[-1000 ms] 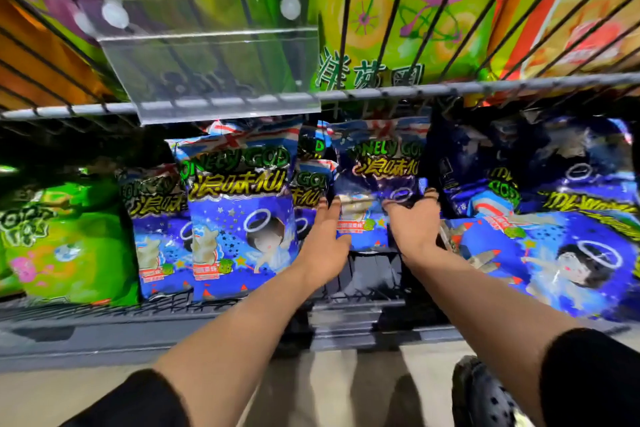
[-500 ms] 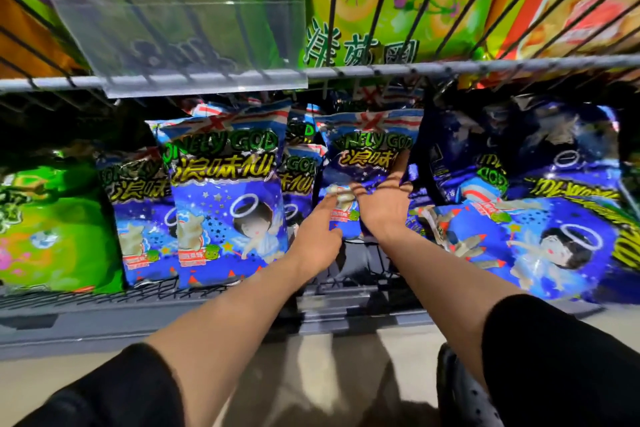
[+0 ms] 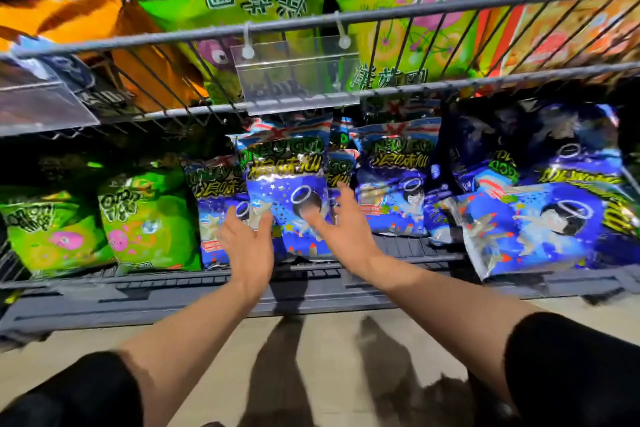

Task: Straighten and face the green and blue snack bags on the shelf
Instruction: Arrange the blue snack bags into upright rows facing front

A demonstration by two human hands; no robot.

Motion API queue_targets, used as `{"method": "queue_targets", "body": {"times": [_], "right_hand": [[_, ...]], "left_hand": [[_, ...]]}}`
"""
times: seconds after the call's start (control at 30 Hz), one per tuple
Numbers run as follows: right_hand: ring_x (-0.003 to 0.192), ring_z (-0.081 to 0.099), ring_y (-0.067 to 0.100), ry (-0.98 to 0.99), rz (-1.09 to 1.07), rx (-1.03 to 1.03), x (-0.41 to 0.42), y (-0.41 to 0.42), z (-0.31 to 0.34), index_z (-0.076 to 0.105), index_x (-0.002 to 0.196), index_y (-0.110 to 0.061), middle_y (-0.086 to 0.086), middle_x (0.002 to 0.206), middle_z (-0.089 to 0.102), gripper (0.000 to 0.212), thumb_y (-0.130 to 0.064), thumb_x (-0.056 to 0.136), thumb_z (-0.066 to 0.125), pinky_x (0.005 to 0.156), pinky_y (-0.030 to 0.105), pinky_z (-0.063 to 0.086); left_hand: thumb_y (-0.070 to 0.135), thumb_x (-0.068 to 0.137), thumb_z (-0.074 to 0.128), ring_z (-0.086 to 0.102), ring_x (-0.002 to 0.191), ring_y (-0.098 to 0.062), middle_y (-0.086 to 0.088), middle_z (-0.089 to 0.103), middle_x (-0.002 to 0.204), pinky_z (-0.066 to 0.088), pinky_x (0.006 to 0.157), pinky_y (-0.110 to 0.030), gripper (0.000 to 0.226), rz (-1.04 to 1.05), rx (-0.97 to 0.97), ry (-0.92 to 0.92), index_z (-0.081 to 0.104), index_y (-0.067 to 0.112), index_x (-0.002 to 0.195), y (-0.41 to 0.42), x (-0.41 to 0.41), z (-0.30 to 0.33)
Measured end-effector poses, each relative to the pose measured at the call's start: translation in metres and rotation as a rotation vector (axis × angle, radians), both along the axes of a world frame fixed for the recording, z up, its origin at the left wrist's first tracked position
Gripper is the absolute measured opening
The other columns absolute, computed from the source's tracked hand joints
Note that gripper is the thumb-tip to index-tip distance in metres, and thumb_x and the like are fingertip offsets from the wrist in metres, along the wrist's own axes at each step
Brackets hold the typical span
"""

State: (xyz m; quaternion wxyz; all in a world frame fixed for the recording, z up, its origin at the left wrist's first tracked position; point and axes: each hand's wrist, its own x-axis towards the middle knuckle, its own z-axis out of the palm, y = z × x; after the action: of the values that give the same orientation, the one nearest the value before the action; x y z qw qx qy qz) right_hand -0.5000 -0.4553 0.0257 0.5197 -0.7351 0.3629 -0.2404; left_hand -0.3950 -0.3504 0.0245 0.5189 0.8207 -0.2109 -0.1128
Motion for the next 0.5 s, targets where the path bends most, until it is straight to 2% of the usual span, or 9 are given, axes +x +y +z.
{"method": "queue_targets", "body": {"times": [0.07,0.1,0.2,0.3,0.37,0.4,0.5], "right_hand": [[0.133,0.041,0.020,0.002,0.038,0.008,0.007,0.010,-0.005,0.017,0.148,-0.027,0.001,0.146,0.041,0.106,-0.071,0.062,0.061,0.109,0.044,0.036],[0.132,0.043,0.021,0.010,0.012,-0.043,0.007,0.012,-0.005,0.018,0.148,-0.026,0.002,0.145,0.042,0.107,-0.071,0.060,0.060,0.109,0.043,0.037],[0.128,0.041,0.024,0.002,-0.176,-0.260,-0.008,0.000,0.007,0.023,0.148,-0.017,0.007,0.140,0.042,0.096,-0.057,0.070,0.063,0.108,0.039,0.034],[0.123,0.043,0.021,-0.059,-0.267,-0.335,-0.037,-0.024,0.020,0.032,0.143,-0.015,0.005,0.134,0.046,0.091,-0.059,0.068,0.060,0.105,0.041,0.038],[0.124,0.044,0.020,-0.028,-0.329,-0.335,-0.054,-0.037,0.017,0.032,0.142,-0.015,0.004,0.134,0.046,0.092,-0.062,0.069,0.060,0.104,0.040,0.039],[0.125,0.043,0.021,-0.005,-0.355,-0.328,-0.061,-0.041,0.014,0.030,0.144,-0.015,0.005,0.135,0.045,0.093,-0.062,0.069,0.060,0.104,0.039,0.039],[0.131,0.035,0.029,0.155,-0.337,-0.286,-0.074,-0.055,-0.005,0.018,0.149,-0.007,0.015,0.142,0.038,0.093,-0.043,0.077,0.065,0.111,0.037,0.030]], "left_hand": [[0.052,0.086,0.049,0.045,0.125,-0.021,-0.001,0.048,0.133,0.029,0.114,-0.046,0.061,-0.131,-0.139,0.120,0.041,0.017,0.136,-0.007,-0.011,0.000],[0.050,0.087,0.048,0.041,0.128,-0.014,0.005,0.043,0.135,0.027,0.116,-0.040,0.064,-0.165,-0.169,0.119,0.037,0.018,0.141,-0.012,-0.020,0.002],[0.039,0.098,0.048,0.024,0.131,0.003,0.016,0.027,0.140,0.016,0.115,-0.022,0.063,-0.279,-0.206,0.138,0.021,0.018,0.151,-0.031,-0.051,0.013],[0.059,0.086,0.045,0.029,0.124,0.018,0.035,0.029,0.131,0.022,0.111,-0.017,0.074,-0.401,-0.268,0.133,0.020,0.028,0.148,-0.050,-0.077,0.018],[0.067,0.079,0.039,0.025,0.130,0.013,0.031,0.024,0.137,0.019,0.114,-0.021,0.087,-0.483,-0.227,0.137,0.017,0.024,0.151,-0.064,-0.091,0.014],[0.066,0.081,0.039,0.022,0.133,0.008,0.026,0.022,0.141,0.017,0.117,-0.024,0.087,-0.513,-0.189,0.134,0.015,0.023,0.153,-0.071,-0.096,0.009],[0.045,0.095,0.043,0.021,0.142,-0.003,0.014,0.021,0.153,0.017,0.120,-0.033,0.069,-0.582,-0.139,0.100,0.015,0.019,0.153,-0.090,-0.100,-0.011]]}}
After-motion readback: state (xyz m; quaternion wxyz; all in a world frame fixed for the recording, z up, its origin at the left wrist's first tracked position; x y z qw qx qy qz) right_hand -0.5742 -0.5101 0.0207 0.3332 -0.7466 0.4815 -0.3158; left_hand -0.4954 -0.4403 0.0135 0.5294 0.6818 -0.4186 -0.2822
